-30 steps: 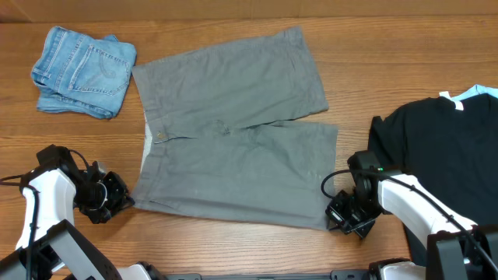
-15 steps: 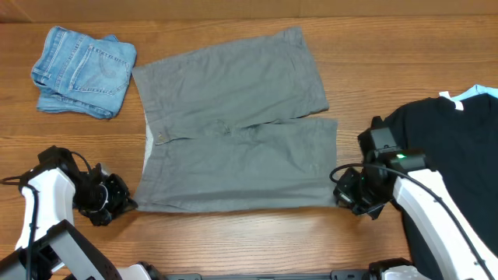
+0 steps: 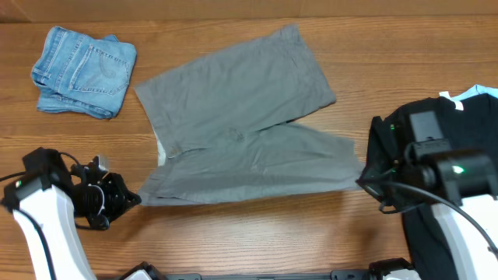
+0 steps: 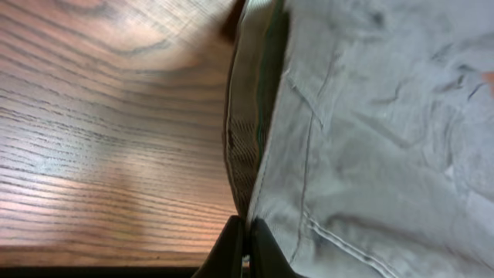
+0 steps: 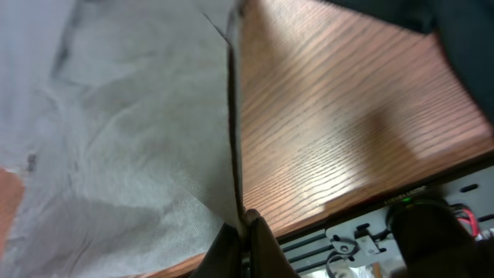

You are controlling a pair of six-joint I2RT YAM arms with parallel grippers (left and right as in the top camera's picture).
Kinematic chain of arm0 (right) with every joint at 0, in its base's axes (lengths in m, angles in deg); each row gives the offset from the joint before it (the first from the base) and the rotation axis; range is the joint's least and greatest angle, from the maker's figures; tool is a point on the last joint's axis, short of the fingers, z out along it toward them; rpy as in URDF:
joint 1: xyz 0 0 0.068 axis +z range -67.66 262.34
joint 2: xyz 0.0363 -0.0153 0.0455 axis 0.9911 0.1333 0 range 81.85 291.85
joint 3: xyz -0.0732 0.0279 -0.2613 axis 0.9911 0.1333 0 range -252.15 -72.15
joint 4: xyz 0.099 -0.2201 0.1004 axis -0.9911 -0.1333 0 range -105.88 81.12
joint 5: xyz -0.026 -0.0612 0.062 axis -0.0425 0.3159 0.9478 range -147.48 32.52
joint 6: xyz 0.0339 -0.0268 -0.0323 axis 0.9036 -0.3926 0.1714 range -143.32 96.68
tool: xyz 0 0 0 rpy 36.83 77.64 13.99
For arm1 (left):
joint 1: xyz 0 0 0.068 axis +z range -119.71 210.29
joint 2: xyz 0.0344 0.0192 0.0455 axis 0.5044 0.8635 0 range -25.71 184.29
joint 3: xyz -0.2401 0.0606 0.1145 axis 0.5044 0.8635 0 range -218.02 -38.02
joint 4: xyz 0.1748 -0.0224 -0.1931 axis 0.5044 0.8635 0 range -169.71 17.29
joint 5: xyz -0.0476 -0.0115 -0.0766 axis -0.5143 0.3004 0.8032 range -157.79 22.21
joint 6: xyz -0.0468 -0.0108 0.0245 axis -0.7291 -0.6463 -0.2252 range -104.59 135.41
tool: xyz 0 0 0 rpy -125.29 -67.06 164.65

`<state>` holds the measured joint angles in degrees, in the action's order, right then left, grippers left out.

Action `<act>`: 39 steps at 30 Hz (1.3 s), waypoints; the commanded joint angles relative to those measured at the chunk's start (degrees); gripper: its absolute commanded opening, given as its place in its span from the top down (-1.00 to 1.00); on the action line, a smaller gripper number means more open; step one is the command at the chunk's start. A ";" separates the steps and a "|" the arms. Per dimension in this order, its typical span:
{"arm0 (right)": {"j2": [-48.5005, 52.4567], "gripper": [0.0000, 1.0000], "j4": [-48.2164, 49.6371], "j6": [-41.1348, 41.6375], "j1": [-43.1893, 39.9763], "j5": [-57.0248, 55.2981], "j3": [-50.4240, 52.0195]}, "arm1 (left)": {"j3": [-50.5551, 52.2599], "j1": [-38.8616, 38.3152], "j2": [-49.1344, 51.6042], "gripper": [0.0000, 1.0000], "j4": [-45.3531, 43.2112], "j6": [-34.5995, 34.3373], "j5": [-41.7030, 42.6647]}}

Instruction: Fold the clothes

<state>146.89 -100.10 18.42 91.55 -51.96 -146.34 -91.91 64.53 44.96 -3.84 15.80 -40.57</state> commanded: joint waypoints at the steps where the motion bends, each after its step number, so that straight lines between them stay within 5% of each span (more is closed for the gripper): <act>1: -1.38 0.92 -3.10 -0.22 0.04 -4.24 -7.87 | -2.38 0.24 -6.56 0.92 1.25 -0.42 1.27; 14: 1.86 0.92 -0.81 -1.81 0.04 -7.87 -17.40 | -5.53 0.24 -12.68 0.92 5.95 -3.54 -3.50; 28: 24.74 0.92 29.83 -9.25 0.04 -9.99 -17.38 | -5.46 -0.70 -4.44 0.92 -10.14 -9.88 -5.11; 39: 36.74 0.92 48.37 -10.75 0.04 -9.29 -17.38 | -5.46 -10.40 9.70 0.92 -30.80 -14.82 -5.51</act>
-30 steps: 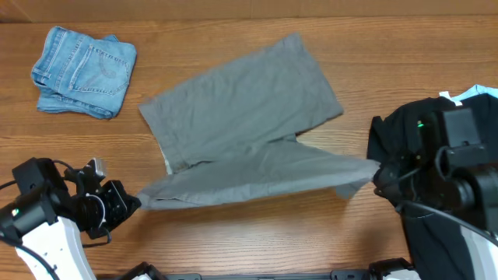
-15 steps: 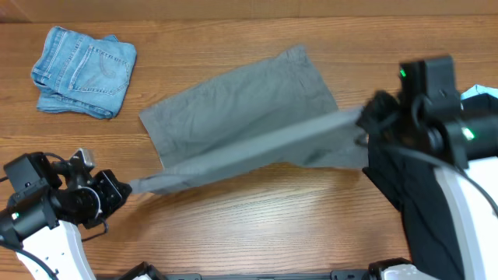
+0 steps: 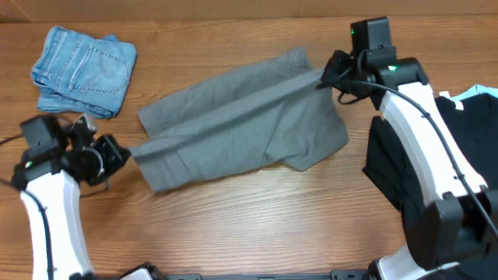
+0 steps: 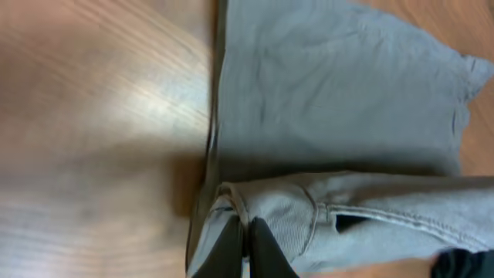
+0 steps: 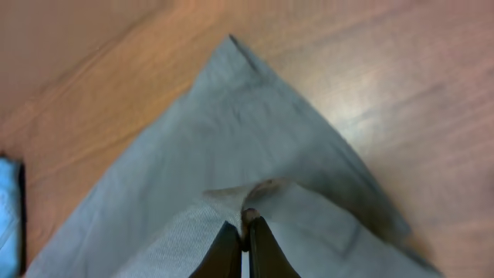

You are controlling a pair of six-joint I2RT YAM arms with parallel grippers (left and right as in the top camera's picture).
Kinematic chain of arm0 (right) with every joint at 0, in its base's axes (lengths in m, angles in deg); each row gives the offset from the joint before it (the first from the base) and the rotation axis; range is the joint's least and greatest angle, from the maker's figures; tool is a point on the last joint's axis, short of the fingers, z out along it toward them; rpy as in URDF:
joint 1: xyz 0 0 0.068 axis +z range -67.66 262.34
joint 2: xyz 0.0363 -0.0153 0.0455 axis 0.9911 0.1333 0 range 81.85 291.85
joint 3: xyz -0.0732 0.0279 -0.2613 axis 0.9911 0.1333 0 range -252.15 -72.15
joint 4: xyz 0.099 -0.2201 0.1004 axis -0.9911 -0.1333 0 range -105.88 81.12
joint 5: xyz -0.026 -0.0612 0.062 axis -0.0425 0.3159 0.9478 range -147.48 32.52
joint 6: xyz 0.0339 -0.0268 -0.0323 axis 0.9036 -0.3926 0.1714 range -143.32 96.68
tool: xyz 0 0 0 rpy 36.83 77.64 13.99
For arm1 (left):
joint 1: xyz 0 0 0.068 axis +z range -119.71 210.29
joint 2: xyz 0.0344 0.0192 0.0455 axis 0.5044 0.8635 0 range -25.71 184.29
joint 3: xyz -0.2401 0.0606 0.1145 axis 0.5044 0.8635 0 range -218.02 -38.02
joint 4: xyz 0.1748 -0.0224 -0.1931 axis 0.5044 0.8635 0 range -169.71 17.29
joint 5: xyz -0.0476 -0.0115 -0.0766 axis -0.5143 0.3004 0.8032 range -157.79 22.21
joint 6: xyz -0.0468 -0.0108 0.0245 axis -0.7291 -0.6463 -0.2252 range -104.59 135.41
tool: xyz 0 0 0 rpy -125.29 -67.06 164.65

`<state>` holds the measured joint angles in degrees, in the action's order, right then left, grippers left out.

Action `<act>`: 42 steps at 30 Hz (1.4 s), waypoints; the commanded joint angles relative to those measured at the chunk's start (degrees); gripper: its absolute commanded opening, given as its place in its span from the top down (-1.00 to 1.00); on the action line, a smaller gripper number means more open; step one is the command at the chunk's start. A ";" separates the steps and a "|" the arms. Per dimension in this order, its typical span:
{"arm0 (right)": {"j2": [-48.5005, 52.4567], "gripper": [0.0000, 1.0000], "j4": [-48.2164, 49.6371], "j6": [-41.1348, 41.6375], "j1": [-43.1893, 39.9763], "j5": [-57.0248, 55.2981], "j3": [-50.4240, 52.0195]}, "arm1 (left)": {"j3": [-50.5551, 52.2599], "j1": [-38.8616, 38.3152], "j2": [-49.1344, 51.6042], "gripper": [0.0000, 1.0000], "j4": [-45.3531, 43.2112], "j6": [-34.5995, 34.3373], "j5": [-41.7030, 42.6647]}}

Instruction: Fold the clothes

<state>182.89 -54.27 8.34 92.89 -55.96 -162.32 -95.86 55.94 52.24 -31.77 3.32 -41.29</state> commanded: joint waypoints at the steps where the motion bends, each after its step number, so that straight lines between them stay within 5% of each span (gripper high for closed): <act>1: 1.11 0.92 4.22 -0.66 -1.29 -5.25 -1.40 | -1.51 -2.71 3.34 0.92 -4.87 -3.34 -5.70; 17: 7.41 0.92 21.88 0.00 -1.29 0.33 -1.40 | -1.51 -9.25 9.84 0.91 -16.96 -7.43 -19.34; 20: 9.66 0.92 23.08 0.02 -1.29 0.96 -1.40 | -1.51 -9.25 10.47 0.75 -17.38 -7.41 -19.63; 22: 11.21 0.71 24.22 -0.02 -1.29 1.33 -1.40 | -1.51 -9.25 10.88 0.58 -18.01 -7.41 -19.69; 24: 12.15 -0.24 24.46 -0.37 -1.29 1.62 -1.40 | -1.51 -9.25 11.19 0.15 -18.64 -7.43 -20.28; 25: 12.28 -0.57 23.85 -0.68 -1.36 1.60 -1.40 | -1.51 -9.22 11.23 -0.40 -18.88 -7.41 -21.09; 26: 12.28 -0.76 22.97 -0.68 -1.57 1.60 -1.40 | -1.53 -9.20 11.23 -0.56 -18.95 -7.43 -21.79; 30: 10.64 -1.00 17.62 -4.20 -3.34 3.41 -1.42 | -1.92 -9.07 11.19 -0.72 -18.12 -7.37 -21.62; 38: 6.43 -0.89 -5.46 -7.74 -9.84 4.81 -1.29 | -1.86 -9.99 11.39 -0.66 -8.59 -4.17 -13.75; 42: 6.99 -0.81 -9.16 -8.74 -11.06 5.05 2.27 | -0.55 -11.41 13.64 -0.72 -5.92 -2.01 -15.06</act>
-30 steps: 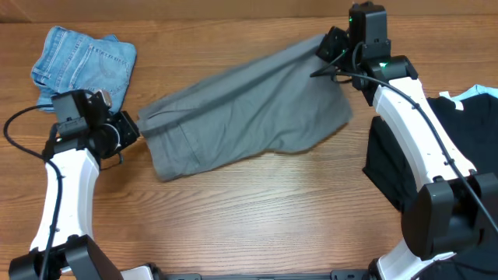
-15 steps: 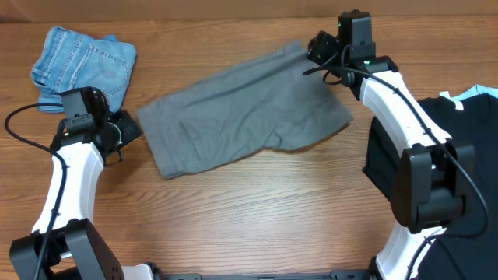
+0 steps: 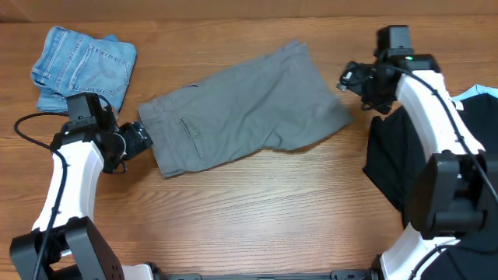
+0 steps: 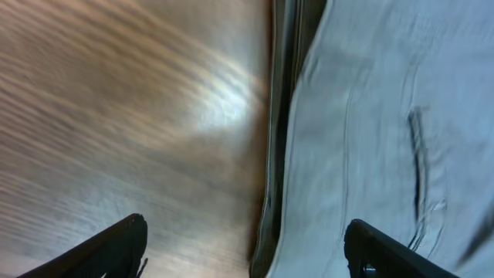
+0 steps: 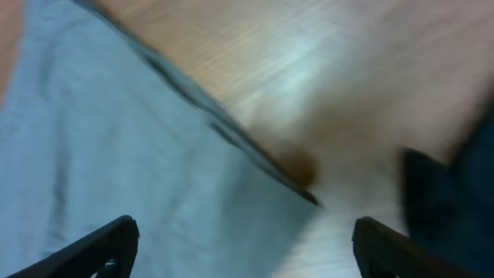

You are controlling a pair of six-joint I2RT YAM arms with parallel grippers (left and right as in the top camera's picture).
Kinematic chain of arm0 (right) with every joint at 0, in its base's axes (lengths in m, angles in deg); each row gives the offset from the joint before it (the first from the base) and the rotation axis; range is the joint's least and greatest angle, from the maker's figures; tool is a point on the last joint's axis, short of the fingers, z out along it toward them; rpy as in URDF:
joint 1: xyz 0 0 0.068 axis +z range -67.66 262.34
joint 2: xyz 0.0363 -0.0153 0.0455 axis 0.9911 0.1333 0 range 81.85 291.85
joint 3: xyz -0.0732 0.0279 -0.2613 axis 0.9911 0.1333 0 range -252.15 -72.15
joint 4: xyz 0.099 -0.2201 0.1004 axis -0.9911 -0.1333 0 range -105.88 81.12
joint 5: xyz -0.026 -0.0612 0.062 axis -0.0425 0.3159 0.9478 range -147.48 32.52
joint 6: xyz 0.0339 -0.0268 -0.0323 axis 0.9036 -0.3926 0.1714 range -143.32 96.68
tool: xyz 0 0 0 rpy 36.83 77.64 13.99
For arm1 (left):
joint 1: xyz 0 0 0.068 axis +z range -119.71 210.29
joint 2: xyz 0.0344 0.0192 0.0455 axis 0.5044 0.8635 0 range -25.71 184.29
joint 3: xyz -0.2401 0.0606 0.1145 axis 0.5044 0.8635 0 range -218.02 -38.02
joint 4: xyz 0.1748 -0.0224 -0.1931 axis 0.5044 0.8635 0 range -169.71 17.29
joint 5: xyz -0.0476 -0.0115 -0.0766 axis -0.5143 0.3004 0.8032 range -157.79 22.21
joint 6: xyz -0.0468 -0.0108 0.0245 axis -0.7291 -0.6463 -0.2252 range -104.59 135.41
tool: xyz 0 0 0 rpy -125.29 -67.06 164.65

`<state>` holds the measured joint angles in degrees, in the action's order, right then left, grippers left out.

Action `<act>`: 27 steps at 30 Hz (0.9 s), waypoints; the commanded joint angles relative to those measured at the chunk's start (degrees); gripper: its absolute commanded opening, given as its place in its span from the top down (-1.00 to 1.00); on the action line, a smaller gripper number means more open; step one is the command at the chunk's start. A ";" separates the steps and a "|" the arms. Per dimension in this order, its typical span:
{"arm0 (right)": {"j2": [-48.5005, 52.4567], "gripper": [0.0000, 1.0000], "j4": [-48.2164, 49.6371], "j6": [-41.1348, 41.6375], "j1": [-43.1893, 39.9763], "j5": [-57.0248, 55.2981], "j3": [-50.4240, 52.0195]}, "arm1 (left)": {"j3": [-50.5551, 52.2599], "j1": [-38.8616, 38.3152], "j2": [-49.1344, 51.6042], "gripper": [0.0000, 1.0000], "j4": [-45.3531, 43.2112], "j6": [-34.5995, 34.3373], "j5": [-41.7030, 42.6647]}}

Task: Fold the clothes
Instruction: 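Lay the folded edge down and open both grippers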

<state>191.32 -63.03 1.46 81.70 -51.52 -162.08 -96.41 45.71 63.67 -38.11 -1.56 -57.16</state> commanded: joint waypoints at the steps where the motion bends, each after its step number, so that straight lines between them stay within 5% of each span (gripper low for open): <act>1: -1.22 -0.79 -0.09 -2.47 0.15 0.61 3.30 | 0.68 -1.36 3.15 -0.73 0.28 2.84 0.52; 13: 1.95 -0.32 11.89 -2.51 0.15 6.34 14.75 | 1.99 -1.36 16.39 -0.40 -4.87 5.44 8.94; 22: 2.01 -0.20 20.11 -2.29 0.68 10.69 18.58 | 1.99 -1.36 16.37 0.48 -7.80 8.46 9.73; 27: 1.99 0.17 19.32 -2.36 0.57 10.71 19.17 | 1.95 -0.94 16.35 0.92 -6.82 9.18 3.69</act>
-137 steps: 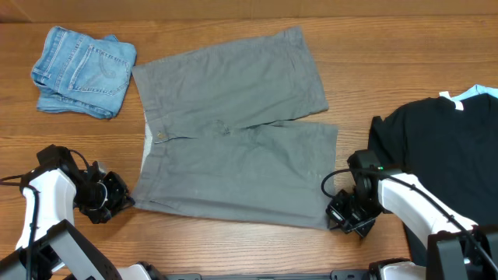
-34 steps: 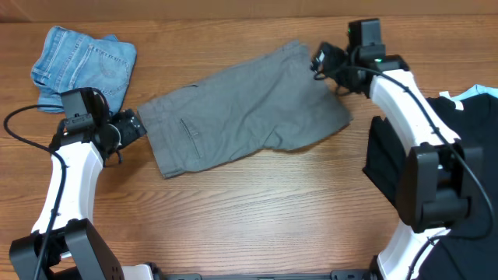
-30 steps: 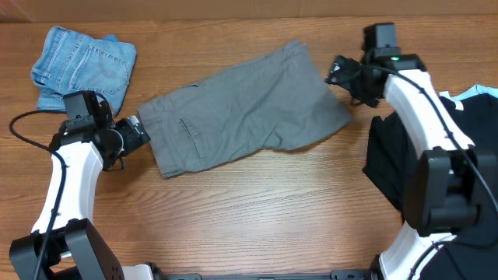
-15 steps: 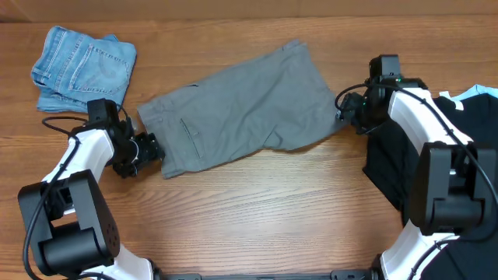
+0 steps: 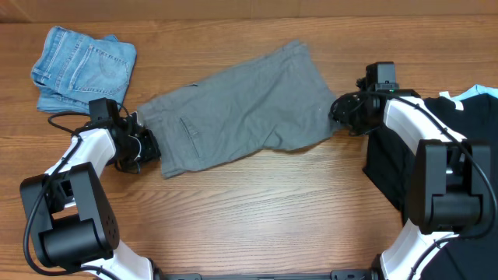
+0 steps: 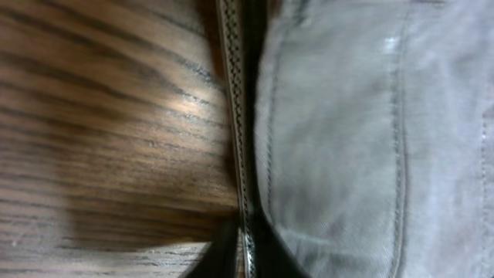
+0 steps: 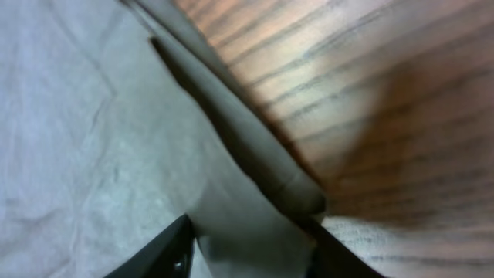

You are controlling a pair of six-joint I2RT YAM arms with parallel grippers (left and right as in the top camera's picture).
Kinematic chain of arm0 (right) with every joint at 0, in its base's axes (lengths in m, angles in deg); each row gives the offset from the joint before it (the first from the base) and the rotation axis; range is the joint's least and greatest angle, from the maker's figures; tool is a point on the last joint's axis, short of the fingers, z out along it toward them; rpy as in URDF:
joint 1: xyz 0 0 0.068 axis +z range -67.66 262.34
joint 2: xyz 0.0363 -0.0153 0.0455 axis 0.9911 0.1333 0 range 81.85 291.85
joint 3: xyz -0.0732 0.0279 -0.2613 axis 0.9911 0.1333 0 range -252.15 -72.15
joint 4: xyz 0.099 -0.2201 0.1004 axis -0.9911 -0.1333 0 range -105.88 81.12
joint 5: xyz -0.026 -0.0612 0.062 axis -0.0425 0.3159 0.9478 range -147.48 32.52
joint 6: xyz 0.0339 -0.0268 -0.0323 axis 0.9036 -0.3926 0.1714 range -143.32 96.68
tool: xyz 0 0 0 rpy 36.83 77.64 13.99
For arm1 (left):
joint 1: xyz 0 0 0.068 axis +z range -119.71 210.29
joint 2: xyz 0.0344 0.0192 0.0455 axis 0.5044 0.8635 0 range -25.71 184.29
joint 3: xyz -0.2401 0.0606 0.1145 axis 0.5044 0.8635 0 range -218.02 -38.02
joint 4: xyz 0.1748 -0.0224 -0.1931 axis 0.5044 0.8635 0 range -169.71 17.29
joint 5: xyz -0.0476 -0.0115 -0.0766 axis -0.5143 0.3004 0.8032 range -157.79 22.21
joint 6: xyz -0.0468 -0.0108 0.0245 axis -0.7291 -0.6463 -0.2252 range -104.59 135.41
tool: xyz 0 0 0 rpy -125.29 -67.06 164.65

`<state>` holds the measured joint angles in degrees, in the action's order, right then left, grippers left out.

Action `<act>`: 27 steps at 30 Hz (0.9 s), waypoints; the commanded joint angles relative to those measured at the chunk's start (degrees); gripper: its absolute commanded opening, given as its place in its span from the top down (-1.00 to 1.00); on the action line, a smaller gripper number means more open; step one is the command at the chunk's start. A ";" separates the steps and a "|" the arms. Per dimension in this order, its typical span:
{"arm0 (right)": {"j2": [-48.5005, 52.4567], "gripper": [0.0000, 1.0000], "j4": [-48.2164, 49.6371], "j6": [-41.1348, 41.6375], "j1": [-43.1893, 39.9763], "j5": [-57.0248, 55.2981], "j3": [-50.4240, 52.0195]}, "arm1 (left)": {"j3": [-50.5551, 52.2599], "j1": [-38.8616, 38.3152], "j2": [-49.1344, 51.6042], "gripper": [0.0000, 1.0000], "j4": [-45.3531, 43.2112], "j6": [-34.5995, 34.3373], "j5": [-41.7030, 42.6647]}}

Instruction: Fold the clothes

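The grey shorts [image 5: 241,109] lie folded in half lengthwise in the middle of the table, waistband to the left and leg hems to the right. My left gripper [image 5: 146,148] is at the waistband's near left corner. In the left wrist view it [image 6: 245,259] is shut on the waistband edge [image 6: 235,116]. My right gripper [image 5: 340,111] is low at the right hem. In the right wrist view it [image 7: 247,251] is open, its fingers on either side of a thick fold of the hem [image 7: 293,189].
Folded blue jeans [image 5: 84,70] sit at the far left corner. A black garment [image 5: 459,155] with a light blue piece [image 5: 476,93] lies at the right edge, just beyond my right arm. Bare wood [image 5: 257,218] runs along the table's front.
Both grippers stood wide open just off the shorts' ends. Now the left is shut on the waistband edge, and the right has come down on the hem with its jaws narrower.
The shorts lay spread flat, each gripper shut on a near corner. Then the near leg was over the far leg, both grippers still holding. Then the shorts lay folded in half, both grippers open. Now both are back at the shorts' ends.
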<state>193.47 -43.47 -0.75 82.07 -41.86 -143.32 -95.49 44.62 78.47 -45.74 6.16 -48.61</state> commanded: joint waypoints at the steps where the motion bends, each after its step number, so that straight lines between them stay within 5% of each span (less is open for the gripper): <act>1: -0.15 0.19 -0.98 -0.13 0.20 1.07 0.39 | 0.94 0.42 1.55 0.91 1.33 1.14 -6.56; 6: -0.46 -0.21 -6.12 -2.82 0.20 0.98 0.24 | -1.14 3.10 1.55 0.92 5.62 -0.15 -17.00; 10: -2.89 -0.29 -9.75 -4.39 -0.24 0.81 0.22 | -5.03 6.54 1.55 0.92 9.68 -0.17 -22.43; 14: -6.80 -0.23 -13.88 -7.21 -0.04 1.44 -0.87 | -9.75 9.42 1.55 0.92 12.33 -0.46 -21.86; 17: -9.35 -0.22 -16.57 -7.15 0.00 1.99 -1.66 | -13.53 10.03 1.55 0.90 14.21 2.29 -13.20; 21: -9.62 -0.54 -17.59 -5.88 0.00 4.17 -1.53 | -15.76 8.85 1.55 -0.05 15.32 7.21 4.61; 27: -5.99 -0.39 -8.98 1.99 0.00 3.89 1.73 | -15.61 3.89 1.57 -0.23 15.45 8.04 2.32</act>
<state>185.42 -55.75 -4.18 82.00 -38.45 -143.41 -110.57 51.15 79.61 -30.35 11.60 -49.07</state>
